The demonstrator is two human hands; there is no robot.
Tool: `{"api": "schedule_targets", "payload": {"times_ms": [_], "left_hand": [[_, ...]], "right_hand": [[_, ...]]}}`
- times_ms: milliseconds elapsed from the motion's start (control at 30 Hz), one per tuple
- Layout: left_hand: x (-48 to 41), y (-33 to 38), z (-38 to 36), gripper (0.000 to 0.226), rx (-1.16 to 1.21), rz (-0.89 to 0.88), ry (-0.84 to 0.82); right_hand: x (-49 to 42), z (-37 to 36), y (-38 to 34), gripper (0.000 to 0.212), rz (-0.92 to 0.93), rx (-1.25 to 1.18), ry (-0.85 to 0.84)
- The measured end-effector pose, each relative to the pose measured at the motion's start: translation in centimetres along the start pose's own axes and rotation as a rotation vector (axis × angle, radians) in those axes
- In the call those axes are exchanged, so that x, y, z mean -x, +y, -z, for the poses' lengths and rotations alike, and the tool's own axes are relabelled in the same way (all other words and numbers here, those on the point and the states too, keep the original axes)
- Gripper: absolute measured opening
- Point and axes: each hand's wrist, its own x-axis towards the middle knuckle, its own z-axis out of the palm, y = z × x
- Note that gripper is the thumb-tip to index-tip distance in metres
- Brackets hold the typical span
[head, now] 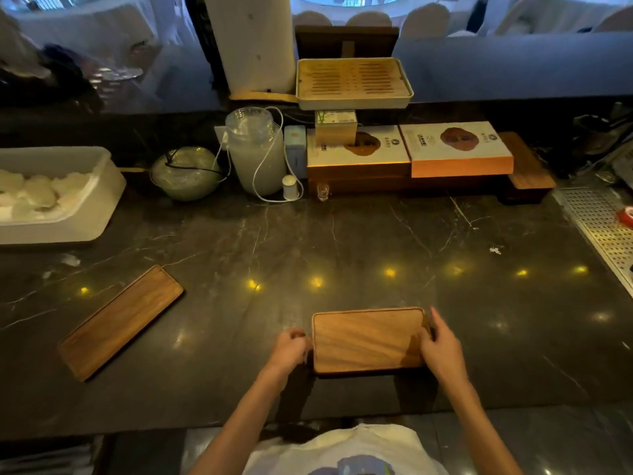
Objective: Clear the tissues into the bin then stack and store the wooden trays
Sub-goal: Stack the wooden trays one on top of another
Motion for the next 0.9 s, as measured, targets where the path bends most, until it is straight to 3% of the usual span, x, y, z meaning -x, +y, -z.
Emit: {"api": "schedule_targets", "payload": {"times_ms": [133,267,433,600,733,867,900], "left_hand": [[-1.4,-0.7,5.9,0.033,0.093,0.031,0.013],[-2.7,-2.6,14.7,0.027,0.172,0.043,0.091],[-3.6,-4.7,26.1,0.029,0.353,0.045,0.385],[-3.3,-7.2,35.2,0.038,0.178,0.193,0.794],[-3.6,-8.8,39.0,0.041,0.178,0.310,0.737],[-4.0,-8.6,39.9,0.021,0.448,0.245,0.657],[-3.8,-8.4,40.2,0.012,0.479,0.231,0.652]], "right_hand": [[2.1,-4.0,-4.6,0.050,0.157,0.138,0.102],[4.4,-12.7,-10.7,0.041,0.301,0.133,-0.100],[5.4,-23.6,-18.2,0.033,0.360,0.270,-0.396],[3.8,-32.9,-26.1,0.044,0.304,0.349,-0.564],[3.6,-38.5,-30.4,0.067,0.236,0.326,-0.692],[3.9,-40.9,-30.4,0.029,0.217,0.301,-0.686],[3.8,-40.8,-30.2,0.028,0.201,0.300,-0.671]]}}
